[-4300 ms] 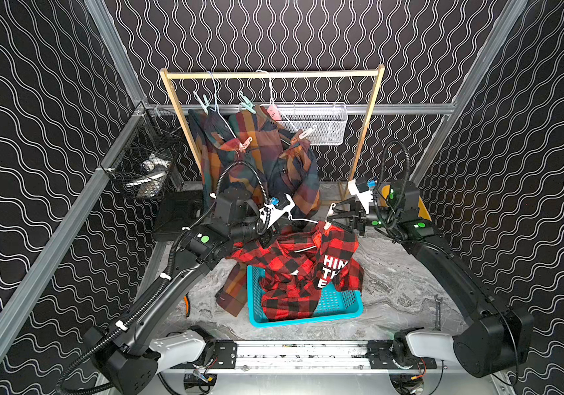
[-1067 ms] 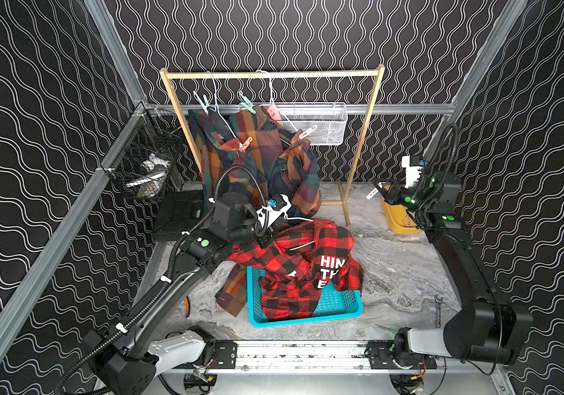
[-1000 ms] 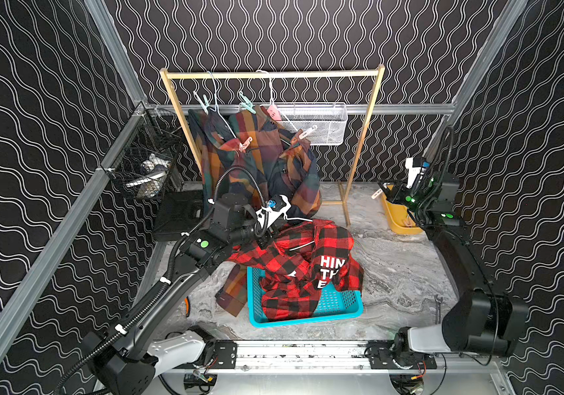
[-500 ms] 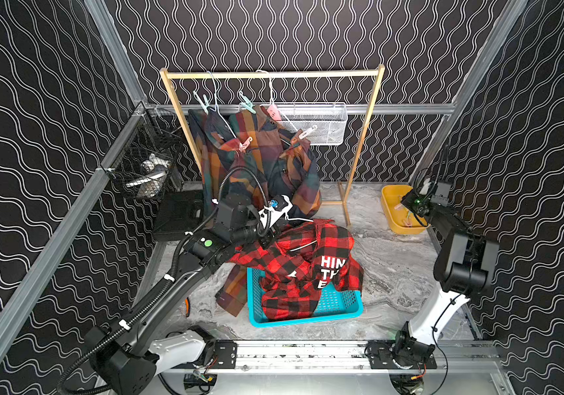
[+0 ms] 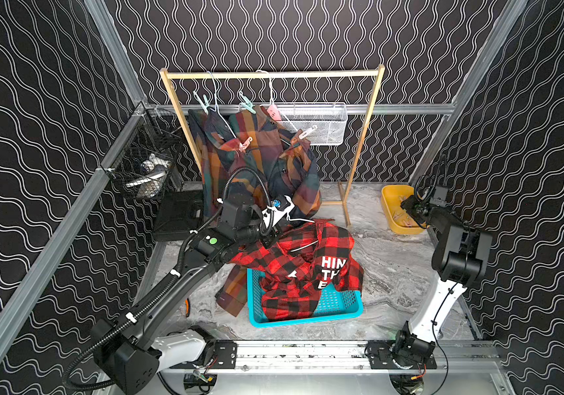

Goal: Remove the clothespins securing long-sleeve shirts to the hanger
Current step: Place the clamp in the storage box, then adjust the hanger.

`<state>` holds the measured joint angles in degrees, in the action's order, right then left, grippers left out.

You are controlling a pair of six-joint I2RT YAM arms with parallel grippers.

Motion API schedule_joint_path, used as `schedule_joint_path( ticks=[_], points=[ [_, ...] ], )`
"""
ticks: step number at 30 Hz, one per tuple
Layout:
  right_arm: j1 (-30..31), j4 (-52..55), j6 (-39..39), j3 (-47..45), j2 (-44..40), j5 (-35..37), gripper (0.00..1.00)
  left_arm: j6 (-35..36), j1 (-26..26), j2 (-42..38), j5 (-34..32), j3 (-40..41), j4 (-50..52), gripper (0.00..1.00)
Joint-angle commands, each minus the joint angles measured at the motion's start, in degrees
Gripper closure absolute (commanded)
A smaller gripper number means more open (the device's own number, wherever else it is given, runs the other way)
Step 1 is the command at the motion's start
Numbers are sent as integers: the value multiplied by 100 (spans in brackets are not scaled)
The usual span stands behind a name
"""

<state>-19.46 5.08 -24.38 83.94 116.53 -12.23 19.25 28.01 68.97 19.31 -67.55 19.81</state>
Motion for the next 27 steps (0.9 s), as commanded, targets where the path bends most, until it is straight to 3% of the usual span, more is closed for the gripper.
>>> schedule_joint_path(
  ticks=[1,4,7,12,15,20,27],
  points=[
    [92,-802,-16,-584,-978,-984,38,30,-6,23,1,29,-270,100],
    [509,-1631,308,-1594,-2167,-2161,38,55,0,62,6,14,-238,100],
    [1355,-1732,1248,-2358,-3313,-2644,36,58,2,55,11,13,-245,100],
    [2179,-426,2470,-2081,-4033,-4016,35,71,10,-19,-23,48,-258,100],
    [2689,874,3547,-1544,-4131,-4024,33,105,12,-66,-25,42,-246,100],
    [3174,2267,4566,-843,-3744,-4037,32,165,49,-116,-67,13,-162,100],
    [3758,2462,4801,-757,-3594,-3552,31,164,68,-208,55,-27,-138,100]
  ],
)
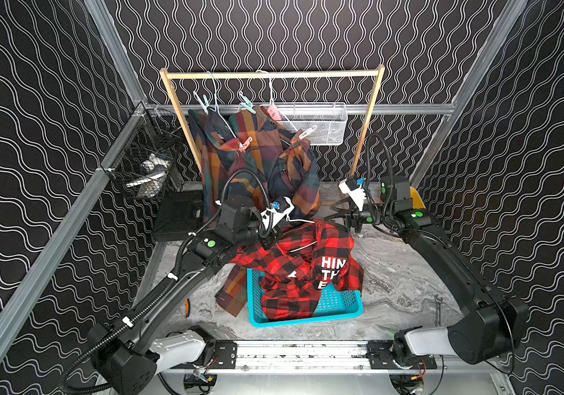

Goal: Remove the clothespins securing long-sleeve shirts to the hanger
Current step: Adjust the hanger.

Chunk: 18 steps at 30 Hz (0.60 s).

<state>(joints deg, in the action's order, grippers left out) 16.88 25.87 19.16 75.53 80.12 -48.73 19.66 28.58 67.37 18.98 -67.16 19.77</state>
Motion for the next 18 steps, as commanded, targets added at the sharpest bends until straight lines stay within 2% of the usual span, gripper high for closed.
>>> schedule_joint_path(
  ticks=[1,7,10,11,12,15,16,17,18],
  points=[
    [193,344,432,57,48,119,31,132,16,-41,115,-77,-116,100],
    [610,296,431,16,225,569,30,133,70,-75,365,-174,-22,100],
    [749,183,388,-36,298,559,32,158,114,-95,381,-216,35,100],
    [784,174,372,-37,316,534,37,153,115,-104,406,-219,44,100],
    [812,189,357,-29,329,530,47,150,123,-110,438,-238,45,100],
    [843,110,298,-110,252,540,84,93,124,-100,416,-330,64,100],
    [843,58,282,-167,192,545,92,83,122,-82,386,-388,108,97],
    [843,-6,260,-230,99,530,100,43,116,-68,376,-462,160,87],
    [835,-73,238,-304,-10,568,100,-9,119,-67,309,-514,159,81]
  ],
)
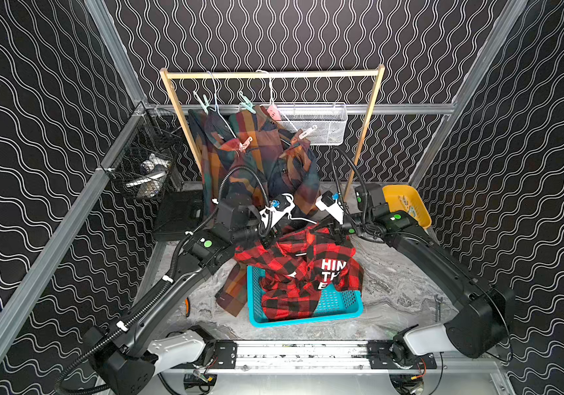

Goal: Remove the clothespins securing long-sleeve shirts to the hanger
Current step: Adjust the hanger, then remove the clamp from the hanger.

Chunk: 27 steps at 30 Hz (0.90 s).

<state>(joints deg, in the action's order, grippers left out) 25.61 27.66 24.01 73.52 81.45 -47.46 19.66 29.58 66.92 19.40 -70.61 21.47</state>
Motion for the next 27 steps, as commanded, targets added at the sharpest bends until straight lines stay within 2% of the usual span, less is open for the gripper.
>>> schedule_joint_path(
  ticks=[1,2,5,7,13,17,19,23,27],
  points=[
    [-38,-298,-262,-182,-244,489,100,-38,13,-35,214,-210,-27,75],
    [-45,-378,-295,-289,-373,561,100,-90,-10,-71,159,-225,-103,60],
    [-88,-662,-442,-668,-747,656,100,-306,-218,-242,336,-203,-421,41],
    [-138,-772,-505,-818,-968,643,100,-507,-428,-371,582,-184,-651,35],
    [-266,-1371,-830,-1634,-1773,586,100,-1306,-1186,-718,1654,81,-1387,30],
    [-493,-1487,-869,-1648,-1954,255,100,-1725,-1643,-911,2547,410,-1837,29],
    [-601,-1643,-925,-1680,-2031,1,100,-1854,-1822,-976,2770,584,-1994,29],
    [-740,-2022,-1035,-1814,-2138,-495,100,-2330,-2097,-964,3323,952,-2648,28],
    [-741,-1854,-863,-1726,-2047,-853,100,-2590,-2145,-778,3654,970,-3033,28]
  ],
)
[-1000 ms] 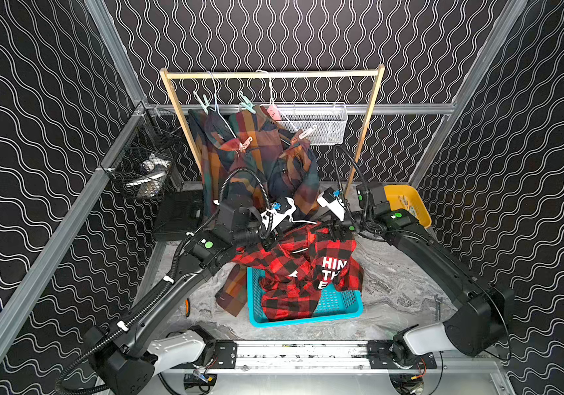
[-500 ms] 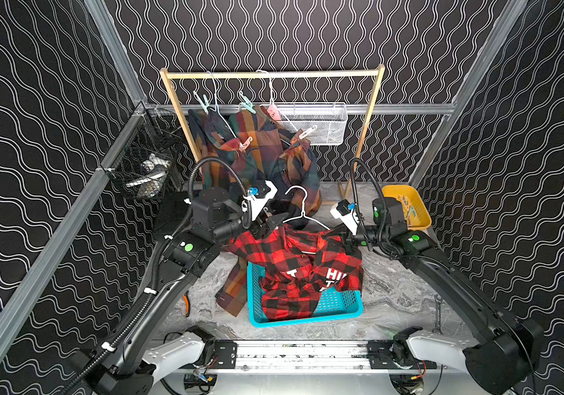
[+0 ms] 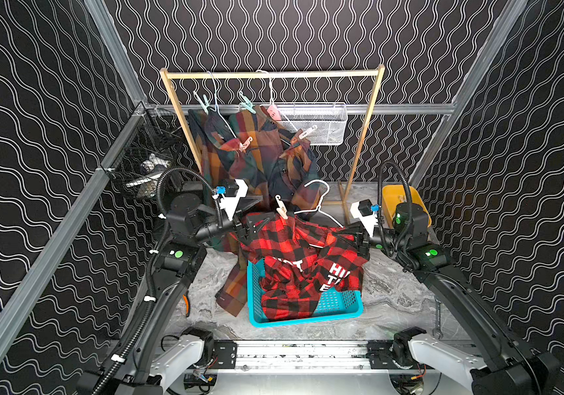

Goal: Remove the clothespins securing long-sleeve shirts to the hanger
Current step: Remove the clamp from the hanger.

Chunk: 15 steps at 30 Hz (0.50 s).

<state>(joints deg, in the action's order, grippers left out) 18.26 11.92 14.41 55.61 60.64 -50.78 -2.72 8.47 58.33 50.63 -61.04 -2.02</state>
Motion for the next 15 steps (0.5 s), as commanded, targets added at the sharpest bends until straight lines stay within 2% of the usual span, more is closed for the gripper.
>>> schedule_joint_path(
  ticks=[1,7,15],
  points=[
    [-6,-310,97,60,37,-569,100,-343,-30,143,608,-11,-693,28],
    [-5,-315,105,114,23,-761,100,-498,-30,337,955,84,-991,27],
    [32,-268,130,230,159,-1003,100,-690,-30,418,1046,209,-1359,26]
  ],
)
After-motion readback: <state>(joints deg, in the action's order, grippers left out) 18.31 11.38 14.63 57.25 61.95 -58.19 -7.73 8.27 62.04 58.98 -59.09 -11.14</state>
